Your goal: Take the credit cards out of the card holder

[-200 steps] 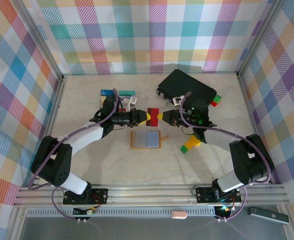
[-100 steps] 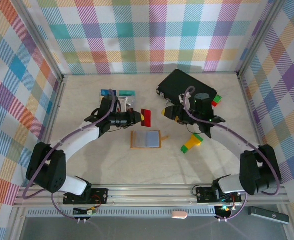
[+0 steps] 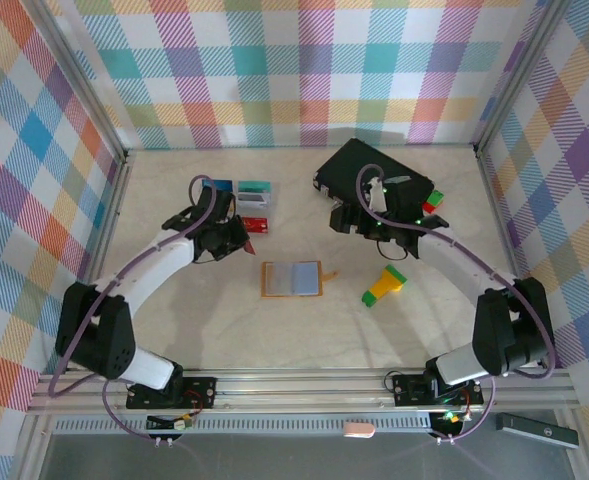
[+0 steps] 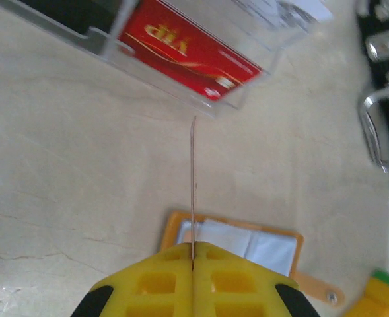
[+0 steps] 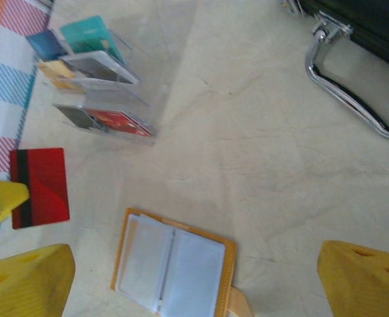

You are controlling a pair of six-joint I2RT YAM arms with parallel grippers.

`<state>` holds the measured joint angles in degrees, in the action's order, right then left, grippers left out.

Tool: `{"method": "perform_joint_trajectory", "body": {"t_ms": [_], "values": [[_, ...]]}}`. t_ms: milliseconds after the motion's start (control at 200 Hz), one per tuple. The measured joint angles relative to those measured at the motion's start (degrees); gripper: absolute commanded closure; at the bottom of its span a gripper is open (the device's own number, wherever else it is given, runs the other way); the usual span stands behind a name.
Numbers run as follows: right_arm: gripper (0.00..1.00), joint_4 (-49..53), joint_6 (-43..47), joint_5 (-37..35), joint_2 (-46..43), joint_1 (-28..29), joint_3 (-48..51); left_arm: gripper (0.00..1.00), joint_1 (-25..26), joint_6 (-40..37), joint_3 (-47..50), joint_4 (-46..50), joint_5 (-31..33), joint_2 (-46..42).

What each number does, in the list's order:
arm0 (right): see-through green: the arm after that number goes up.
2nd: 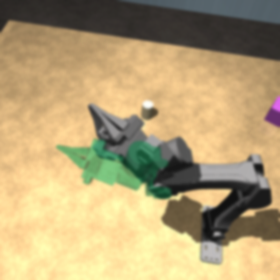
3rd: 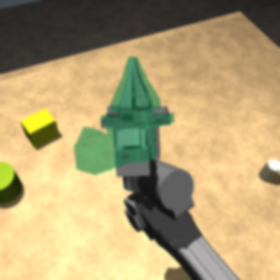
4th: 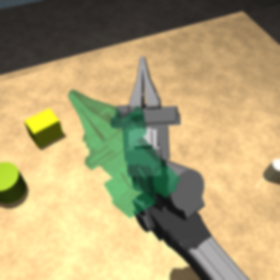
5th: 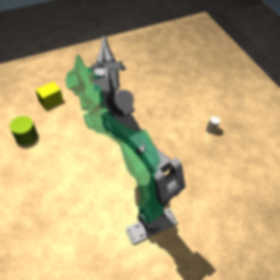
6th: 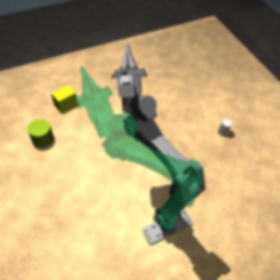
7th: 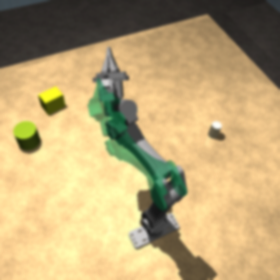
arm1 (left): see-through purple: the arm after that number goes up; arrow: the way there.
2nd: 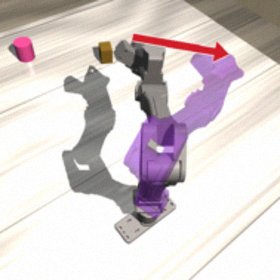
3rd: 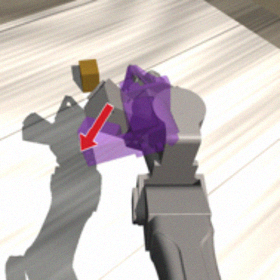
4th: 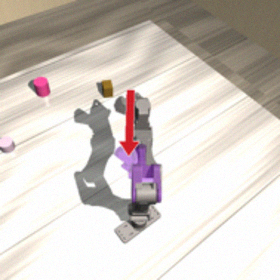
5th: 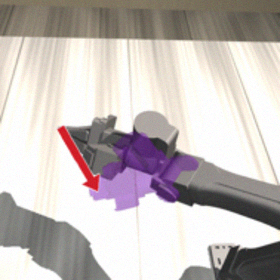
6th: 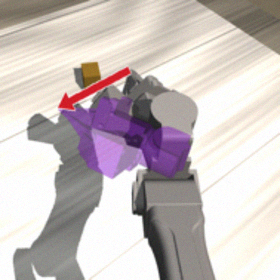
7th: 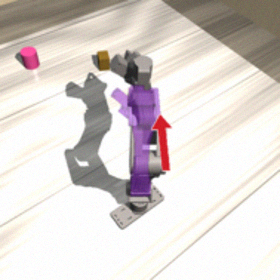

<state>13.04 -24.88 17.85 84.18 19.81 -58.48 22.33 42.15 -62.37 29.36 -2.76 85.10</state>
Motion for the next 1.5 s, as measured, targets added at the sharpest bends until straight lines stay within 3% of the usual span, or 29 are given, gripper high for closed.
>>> {"method": "perform_joint_trajectory", "body": {"t_ms": [225,455,865,1150,1500], "values": [[0.05,2.69,1.51,0.00,2.91,0.00,-0.61,1.00,3.63,12.17,-10.49,5.92,9.22,8.92],[0.03,4.74,4.63,-0.37,1.11,0.00,-0.59,1.00,4.92,26.36,-12.26,6.69,15.74,11.98],[0.00,5.99,7.06,-3.10,-1.55,-0.07,-0.13,1.00,6.32,46.80,-15.47,6.51,20.98,16.31],[0.00,6.14,7.43,-4.37,-3.15,-0.26,0.59,1.00,6.32,54.16,-16.61,6.05,21.27,18.25],[0.00,6.16,7.43,-5.49,-3.89,-0.33,1.16,1.00,6.32,57.48,-19.39,4.44,21.55,21.84]]}}
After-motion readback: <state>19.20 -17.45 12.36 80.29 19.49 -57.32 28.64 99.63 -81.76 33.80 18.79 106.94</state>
